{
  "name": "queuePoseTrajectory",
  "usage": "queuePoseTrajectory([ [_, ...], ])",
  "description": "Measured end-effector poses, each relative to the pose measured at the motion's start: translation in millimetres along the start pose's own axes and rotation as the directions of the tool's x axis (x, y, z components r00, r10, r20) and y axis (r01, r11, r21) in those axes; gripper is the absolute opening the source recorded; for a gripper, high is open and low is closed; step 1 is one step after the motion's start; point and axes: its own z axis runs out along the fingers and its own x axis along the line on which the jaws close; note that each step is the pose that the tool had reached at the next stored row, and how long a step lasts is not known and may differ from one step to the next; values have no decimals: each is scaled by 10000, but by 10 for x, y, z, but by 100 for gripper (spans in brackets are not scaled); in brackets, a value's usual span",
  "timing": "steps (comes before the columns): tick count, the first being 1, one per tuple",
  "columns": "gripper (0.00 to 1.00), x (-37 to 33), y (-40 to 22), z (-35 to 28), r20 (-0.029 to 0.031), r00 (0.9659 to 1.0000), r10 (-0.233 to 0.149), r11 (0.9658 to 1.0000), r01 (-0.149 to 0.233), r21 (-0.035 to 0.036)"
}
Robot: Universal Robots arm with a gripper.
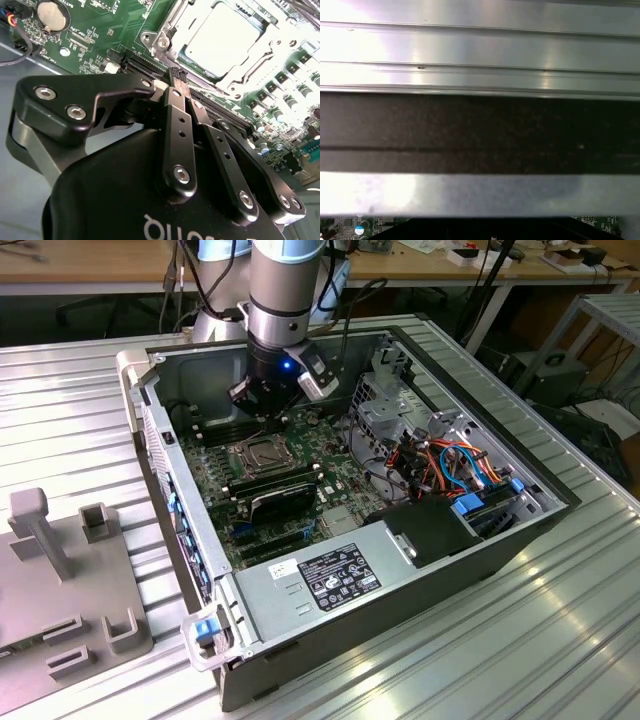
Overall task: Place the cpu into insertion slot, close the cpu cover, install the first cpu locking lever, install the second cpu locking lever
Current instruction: 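Install the first cpu locking lever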
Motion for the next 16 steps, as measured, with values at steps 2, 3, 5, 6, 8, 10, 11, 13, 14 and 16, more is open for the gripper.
queuePoseTrajectory([
  [2, 11, 2, -1, 31, -16, 10000, -1, 10000, 1, 0],
  [3, 11, 2, -2, 44, -18, 10000, -1, 10000, 1, -1],
  [5, 11, 2, -3, 57, -21, 10000, -1, 10000, 1, -1],
  [6, 11, -1, -4, 58, -24, 10000, -3, 10000, 3, 1],
  [8, 11, -4, -9, 60, -19, 10000, -2, 10000, 2, -2],
  [10, 11, -6, -26, 63, -18, 10000, -3, 10000, 3, -3],
  [11, 11, -6, -28, 66, -18, 10000, -3, 10000, 3, -4],
  [13, 11, -5, -34, 69, -19, 10000, -2, 10000, 2, -2],
  [14, 11, -5, -38, 70, -20, 10000, -3, 10000, 3, -1],
  [16, 11, -4, -48, 71, -20, 10000, -2, 10000, 2, -1],
])
